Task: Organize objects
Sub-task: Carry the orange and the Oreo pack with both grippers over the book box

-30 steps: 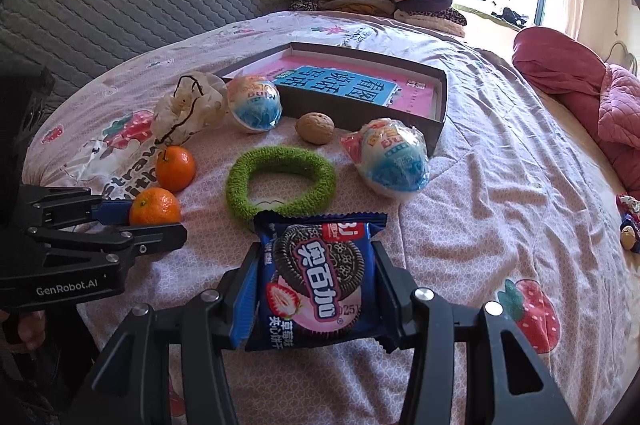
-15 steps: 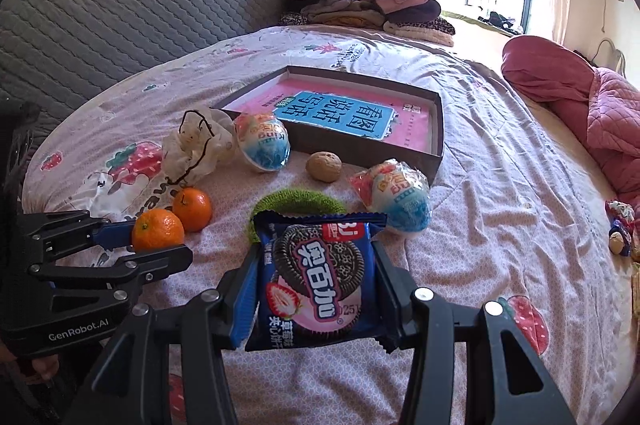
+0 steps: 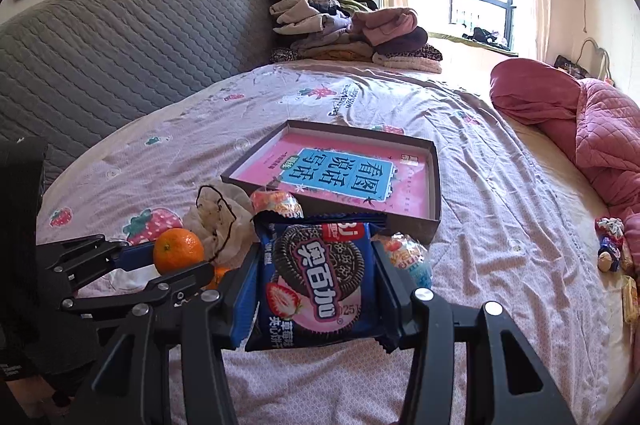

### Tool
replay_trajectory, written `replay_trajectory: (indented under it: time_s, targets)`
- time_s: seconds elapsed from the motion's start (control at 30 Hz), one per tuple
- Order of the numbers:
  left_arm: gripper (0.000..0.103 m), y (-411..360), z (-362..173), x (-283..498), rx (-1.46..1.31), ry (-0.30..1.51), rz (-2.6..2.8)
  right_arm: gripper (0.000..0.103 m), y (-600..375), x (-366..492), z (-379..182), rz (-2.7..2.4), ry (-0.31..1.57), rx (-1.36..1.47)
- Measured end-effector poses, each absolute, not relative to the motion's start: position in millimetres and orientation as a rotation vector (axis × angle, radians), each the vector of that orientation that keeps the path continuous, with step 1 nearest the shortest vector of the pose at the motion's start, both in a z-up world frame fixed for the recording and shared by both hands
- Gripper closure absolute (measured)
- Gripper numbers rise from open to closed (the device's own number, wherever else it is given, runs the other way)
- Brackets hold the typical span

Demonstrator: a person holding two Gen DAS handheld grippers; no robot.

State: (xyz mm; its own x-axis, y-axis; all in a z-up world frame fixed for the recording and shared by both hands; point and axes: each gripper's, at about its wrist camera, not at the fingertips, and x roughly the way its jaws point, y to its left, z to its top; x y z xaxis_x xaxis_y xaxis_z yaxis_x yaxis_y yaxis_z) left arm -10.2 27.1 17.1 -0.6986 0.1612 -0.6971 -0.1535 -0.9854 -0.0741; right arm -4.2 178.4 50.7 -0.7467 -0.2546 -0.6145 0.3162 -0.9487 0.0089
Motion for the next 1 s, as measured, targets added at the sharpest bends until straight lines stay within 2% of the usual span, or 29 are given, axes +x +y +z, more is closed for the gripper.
replay_trajectory:
  time_s: [1.0]
  targets:
    - [0.061, 12.5, 75.2, -90.6, -1.050, -0.009, 2.835, 0.052, 178.0, -64.5, 99.7, -2.789, 0.069, 0.821]
